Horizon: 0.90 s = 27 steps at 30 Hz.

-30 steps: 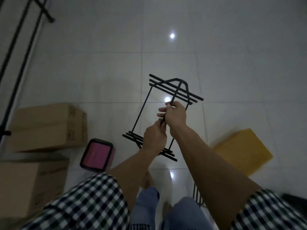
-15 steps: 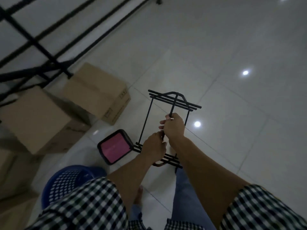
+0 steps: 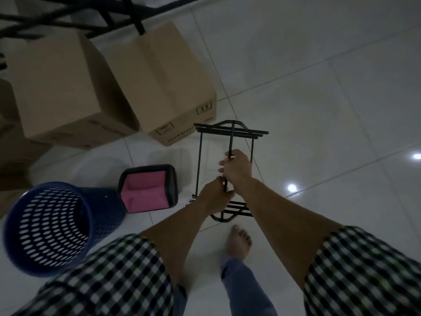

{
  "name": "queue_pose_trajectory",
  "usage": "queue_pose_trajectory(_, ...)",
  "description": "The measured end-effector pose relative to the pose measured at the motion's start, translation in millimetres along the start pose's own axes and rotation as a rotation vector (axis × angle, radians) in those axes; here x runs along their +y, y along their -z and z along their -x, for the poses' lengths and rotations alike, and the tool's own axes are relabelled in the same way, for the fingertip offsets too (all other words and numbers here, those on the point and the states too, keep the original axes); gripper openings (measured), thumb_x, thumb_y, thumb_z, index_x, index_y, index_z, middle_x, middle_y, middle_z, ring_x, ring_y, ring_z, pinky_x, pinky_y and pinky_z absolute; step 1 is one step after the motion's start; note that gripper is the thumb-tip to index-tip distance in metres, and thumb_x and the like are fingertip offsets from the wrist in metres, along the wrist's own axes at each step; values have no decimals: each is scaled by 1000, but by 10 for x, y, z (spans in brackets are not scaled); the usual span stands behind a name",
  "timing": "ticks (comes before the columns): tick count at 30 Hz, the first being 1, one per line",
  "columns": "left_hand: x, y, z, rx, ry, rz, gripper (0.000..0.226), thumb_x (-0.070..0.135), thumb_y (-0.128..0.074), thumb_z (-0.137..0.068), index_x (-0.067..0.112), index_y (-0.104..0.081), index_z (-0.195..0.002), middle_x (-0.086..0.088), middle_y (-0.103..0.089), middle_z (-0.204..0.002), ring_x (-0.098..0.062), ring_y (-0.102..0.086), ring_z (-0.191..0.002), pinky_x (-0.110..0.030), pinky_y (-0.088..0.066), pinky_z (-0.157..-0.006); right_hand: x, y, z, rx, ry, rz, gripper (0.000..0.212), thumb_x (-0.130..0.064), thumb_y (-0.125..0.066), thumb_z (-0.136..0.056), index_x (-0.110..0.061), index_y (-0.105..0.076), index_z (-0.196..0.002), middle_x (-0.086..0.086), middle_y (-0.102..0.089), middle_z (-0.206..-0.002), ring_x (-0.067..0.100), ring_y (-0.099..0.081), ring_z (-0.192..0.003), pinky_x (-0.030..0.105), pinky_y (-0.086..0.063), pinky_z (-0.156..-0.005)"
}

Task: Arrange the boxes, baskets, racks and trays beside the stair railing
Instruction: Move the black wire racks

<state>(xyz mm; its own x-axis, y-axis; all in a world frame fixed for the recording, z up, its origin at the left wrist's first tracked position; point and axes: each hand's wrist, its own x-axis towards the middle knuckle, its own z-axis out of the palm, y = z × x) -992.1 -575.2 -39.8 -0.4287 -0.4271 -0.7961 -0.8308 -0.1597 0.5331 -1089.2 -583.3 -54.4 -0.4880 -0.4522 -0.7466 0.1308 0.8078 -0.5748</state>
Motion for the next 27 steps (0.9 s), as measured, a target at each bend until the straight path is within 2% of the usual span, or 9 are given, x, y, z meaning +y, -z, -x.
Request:
queue_pose_trajectory(3,-217,-25,-304,17,19,58,48,31,-62,-93,8,-44,-131,-9,-62,-114,-25,-63,-93,-40,-54,-81,169,-247,-364,-59,28,78,36,-15,-54,-91,-19,-56,-126,9,-68,-111,26,-69,-96,46,-58,-87)
queue_pose_trajectory(5,-343,-47,-419,32,28,71,52,32,-63,-93,8,-41,-134,-8,-61,-118,-24,-63,-101,-40,-53,-90,231,-375,-477,-97,40,103,41,-18,-57,-92,-15,-53,-132,7,-67,-109,25,-68,-96,44,-57,-87)
queue_pose_trajectory(9,-557,-98,-542,25,58,148,58,28,-65,-92,11,-34,-138,5,-57,-100,-7,-56,-77,-23,-49,-71,364,-540,-592,-173,24,101,54,-26,-63,-93,-13,-43,-142,-2,-62,-94,15,-61,-87,30,-47,-72)
queue_pose_trajectory(11,-653,-119,-578,13,59,181,63,26,-66,-91,11,-32,-142,6,-55,-101,0,-50,-73,-16,-43,-66,451,-612,-642,-218,22,102,62,-28,-64,-93,-11,-38,-147,-6,-58,-92,13,-57,-86,28,-43,-69)
queue_pose_trajectory(15,-793,-147,-591,-3,66,322,74,18,-68,-89,17,-25,-148,1,-56,-120,-4,-56,-86,-18,-47,-72,543,-722,-670,-298,12,92,75,-34,-66,-93,-14,-27,-155,4,-57,-130,22,-55,-116,31,-41,-87)
queue_pose_trajectory(18,-887,-201,-602,-1,78,452,83,10,-70,-85,18,-20,-152,-6,-50,-137,-19,-56,-114,-30,-49,-90,593,-763,-657,-335,20,109,77,-38,-64,-95,-16,-24,-156,6,-41,-152,25,-43,-135,30,-35,-93)
queue_pose_trajectory(21,-965,-256,-597,1,81,522,88,6,-69,-85,20,-16,-154,-6,-42,-147,-21,-50,-124,-28,-47,-91,680,-806,-659,-369,22,120,80,-43,-64,-94,-17,-22,-157,7,-31,-159,27,-37,-141,32,-33,-102)
queue_pose_trajectory(24,-1014,-308,-556,12,83,572,86,9,-68,-87,22,-16,-154,-3,-38,-151,-22,-46,-130,-34,-43,-102,718,-831,-641,-377,32,123,82,-45,-64,-93,-17,-22,-157,7,-30,-160,26,-37,-141,38,-31,-111)
queue_pose_trajectory(27,-1021,-320,-473,80,104,454,85,23,-66,-91,21,-11,-156,-4,-32,-154,-25,-47,-130,-32,-45,-96,678,-804,-538,-379,61,199,84,-48,-63,-93,-17,-19,-158,6,-26,-162,26,-31,-145,40,-27,-114)
